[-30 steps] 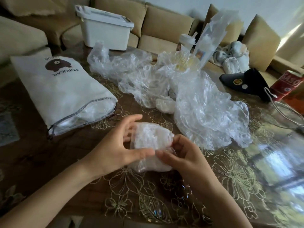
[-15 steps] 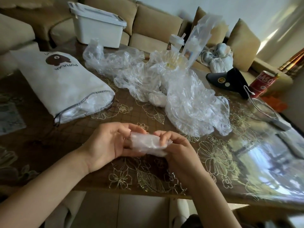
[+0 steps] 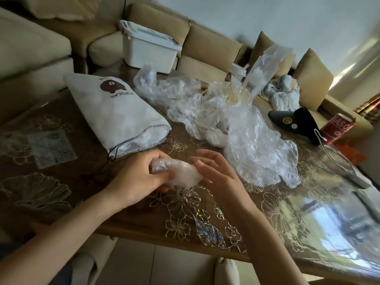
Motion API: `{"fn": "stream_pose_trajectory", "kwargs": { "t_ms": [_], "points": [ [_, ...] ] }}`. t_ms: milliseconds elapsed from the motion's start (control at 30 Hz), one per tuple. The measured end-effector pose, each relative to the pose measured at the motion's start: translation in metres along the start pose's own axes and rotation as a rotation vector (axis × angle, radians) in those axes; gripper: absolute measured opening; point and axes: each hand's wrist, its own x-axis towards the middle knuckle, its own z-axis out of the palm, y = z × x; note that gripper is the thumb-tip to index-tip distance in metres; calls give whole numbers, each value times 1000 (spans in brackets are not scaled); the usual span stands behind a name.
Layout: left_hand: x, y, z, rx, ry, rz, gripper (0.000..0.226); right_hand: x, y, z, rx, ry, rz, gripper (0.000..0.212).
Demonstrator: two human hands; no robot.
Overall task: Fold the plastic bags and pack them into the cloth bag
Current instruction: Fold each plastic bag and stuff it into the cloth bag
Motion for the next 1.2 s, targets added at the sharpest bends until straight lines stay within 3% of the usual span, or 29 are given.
{"fn": "stream_pose_trajectory", "kwargs": {
  "t_ms": [67, 167, 267, 367, 467, 533, 667, 767, 867, 933, 1067, 1200],
  "points": [
    [0, -1, -5, -3, -3, 52, 13, 7, 5, 8, -119, -61, 46, 44],
    [1, -7, -11, 117, 42, 125, 12, 17, 12, 19, -190, -27, 36, 36],
    [0, -11, -28, 249, 266, 371, 13, 29, 8, 26, -42, 79, 47, 35],
    [8, -17, -48, 753, 522, 641, 21, 37, 2, 27, 78, 118, 81, 36],
    [23, -33, -57, 958, 479, 563, 46, 43, 3, 32, 80, 123, 96, 37],
    [31, -40, -59, 983, 459, 498, 51, 48, 2, 40, 42, 114, 101, 25],
    [36, -39, -60, 894, 472, 465, 31, 55, -2, 51, -15, 33, 107, 14],
    [36, -35, -64, 731, 442, 449, 40, 63, -7, 65, 21, -109, 104, 18],
    [34, -28, -68, 406, 384, 378, 42, 76, -10, 86, 87, -145, 145, 26],
    [32, -24, -67, 284, 377, 381, 35, 85, -9, 100, 120, -79, 180, 8],
    [27, -24, -63, 179, 401, 389, 30, 100, 3, 118, -40, 205, 139, 31],
    [24, -28, -56, 286, 414, 449, 36, 111, 11, 129, -226, 318, 174, 28]
  ]
}}
